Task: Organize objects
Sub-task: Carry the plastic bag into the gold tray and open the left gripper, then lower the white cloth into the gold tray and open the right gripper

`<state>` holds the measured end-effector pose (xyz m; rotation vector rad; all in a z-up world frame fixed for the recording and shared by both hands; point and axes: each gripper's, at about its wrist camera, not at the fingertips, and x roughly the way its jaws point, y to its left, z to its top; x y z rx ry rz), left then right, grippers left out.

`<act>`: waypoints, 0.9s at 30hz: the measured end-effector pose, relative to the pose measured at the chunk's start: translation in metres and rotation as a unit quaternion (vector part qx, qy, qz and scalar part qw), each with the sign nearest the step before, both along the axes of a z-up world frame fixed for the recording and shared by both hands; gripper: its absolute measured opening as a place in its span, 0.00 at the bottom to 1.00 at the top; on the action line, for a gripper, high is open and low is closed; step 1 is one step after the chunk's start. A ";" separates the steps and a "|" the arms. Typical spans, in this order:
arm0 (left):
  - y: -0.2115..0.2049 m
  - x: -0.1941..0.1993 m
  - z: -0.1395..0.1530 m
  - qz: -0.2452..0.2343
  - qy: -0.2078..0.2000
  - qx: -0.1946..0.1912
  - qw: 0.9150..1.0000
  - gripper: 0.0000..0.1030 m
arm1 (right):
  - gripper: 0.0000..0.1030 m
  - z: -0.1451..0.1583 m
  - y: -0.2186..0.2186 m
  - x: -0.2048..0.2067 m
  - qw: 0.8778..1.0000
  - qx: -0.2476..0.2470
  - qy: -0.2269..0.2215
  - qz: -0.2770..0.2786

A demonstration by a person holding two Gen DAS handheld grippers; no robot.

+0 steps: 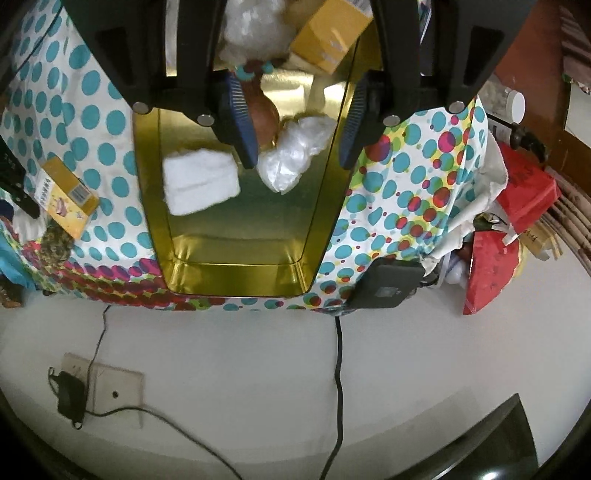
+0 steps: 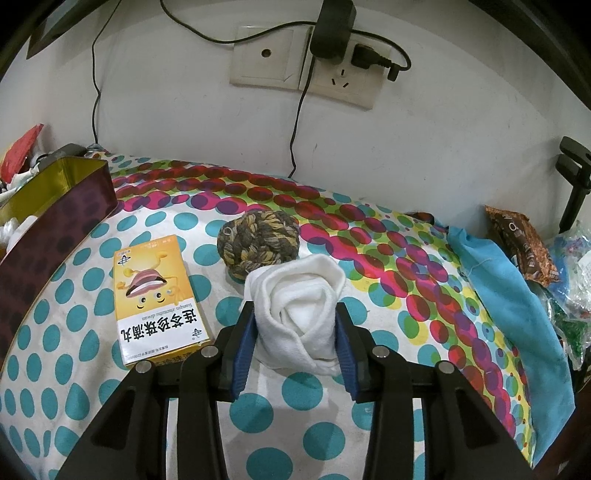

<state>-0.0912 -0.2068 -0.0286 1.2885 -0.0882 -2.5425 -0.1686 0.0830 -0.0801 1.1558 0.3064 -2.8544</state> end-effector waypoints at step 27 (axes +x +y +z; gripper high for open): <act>0.016 0.106 0.018 0.061 0.070 0.030 0.995 0.55 | 0.36 0.038 0.045 0.037 0.998 -0.009 0.060 0.026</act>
